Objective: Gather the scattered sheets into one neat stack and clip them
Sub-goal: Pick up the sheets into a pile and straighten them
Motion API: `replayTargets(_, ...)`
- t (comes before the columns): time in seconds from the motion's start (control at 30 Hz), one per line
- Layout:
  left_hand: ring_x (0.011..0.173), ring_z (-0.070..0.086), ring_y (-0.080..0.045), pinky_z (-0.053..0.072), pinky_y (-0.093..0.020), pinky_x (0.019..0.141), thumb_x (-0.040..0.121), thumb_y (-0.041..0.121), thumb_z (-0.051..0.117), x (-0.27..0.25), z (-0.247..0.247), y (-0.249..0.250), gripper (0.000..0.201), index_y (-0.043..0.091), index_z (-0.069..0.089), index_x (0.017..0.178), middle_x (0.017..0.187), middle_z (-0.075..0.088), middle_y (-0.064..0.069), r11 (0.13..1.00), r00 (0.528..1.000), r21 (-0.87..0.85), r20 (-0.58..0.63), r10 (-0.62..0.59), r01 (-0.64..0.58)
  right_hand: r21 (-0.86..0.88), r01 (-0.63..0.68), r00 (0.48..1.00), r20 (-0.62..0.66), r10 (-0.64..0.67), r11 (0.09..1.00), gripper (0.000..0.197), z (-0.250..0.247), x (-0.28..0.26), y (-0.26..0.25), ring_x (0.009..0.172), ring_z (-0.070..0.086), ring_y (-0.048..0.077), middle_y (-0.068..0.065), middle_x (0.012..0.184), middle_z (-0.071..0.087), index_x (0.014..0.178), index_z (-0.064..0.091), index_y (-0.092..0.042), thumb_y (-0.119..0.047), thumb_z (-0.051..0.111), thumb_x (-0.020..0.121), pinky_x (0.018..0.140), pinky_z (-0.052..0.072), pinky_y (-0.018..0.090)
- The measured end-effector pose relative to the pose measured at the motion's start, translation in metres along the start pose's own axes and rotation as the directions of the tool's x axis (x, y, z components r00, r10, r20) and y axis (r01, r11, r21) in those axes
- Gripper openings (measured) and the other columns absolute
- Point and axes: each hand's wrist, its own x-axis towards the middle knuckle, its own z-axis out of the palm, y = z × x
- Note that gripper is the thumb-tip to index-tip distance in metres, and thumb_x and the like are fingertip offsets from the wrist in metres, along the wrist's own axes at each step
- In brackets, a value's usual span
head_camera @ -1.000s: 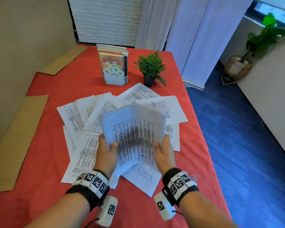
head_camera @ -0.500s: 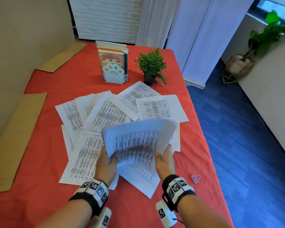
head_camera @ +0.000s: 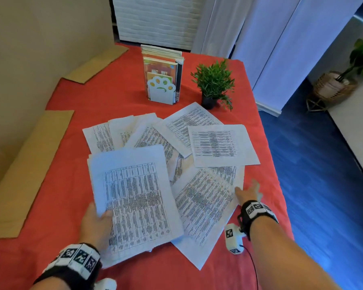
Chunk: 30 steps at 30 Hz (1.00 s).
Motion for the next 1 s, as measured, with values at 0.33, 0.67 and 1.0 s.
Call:
replayTargets(0.33,0.085,0.057,-0.025,0.042,-0.033,0.075,0.089,0.002,0.051,0.018,-0.021,-0.001,0.029,0.012,0.053,0.116,0.101,0.061,-0.008,0.999,0.998,-0.011,-0.024,-0.050,0.050,-0.026,0.292,0.927,0.255,-0.276,0.956,0.080,0.057,-0.025,-0.048,0.124,0.050,0.030,0.007,0.147,0.039,0.145,0.037,-0.021,0.017,0.034,0.075,0.081,0.044,0.024)
replayTargets(0.67,0.095,0.060,-0.026,0.046,-0.039,0.085,0.089,0.005,0.053,0.032,-0.041,-0.009,0.032,0.017,0.054,0.119,0.108,0.063,-0.006,0.993,0.993,-0.075,-0.065,-0.097,0.092,-0.118,0.498,0.790,0.469,-0.395,0.859,0.078,0.103,-0.088,-0.064,0.131,0.040,0.022,0.004,0.149,0.031,0.148,0.030,-0.020,0.017,0.038,0.080,0.094,0.030,0.012)
replayTargets(1.0,0.095,0.063,-0.027,0.050,-0.044,0.088,0.090,0.009,0.053,0.015,-0.009,0.008,0.027,0.025,0.052,0.113,0.103,0.064,-0.002,0.994,0.995,-0.072,0.066,-0.075,0.079,0.126,0.360,0.661,0.665,-0.348,0.925,0.046,0.074,-0.119,-0.061,0.112,0.053,0.020,0.002,0.131,0.053,0.129,0.048,-0.026,-0.049,0.047,0.089,0.095,0.043,0.034)
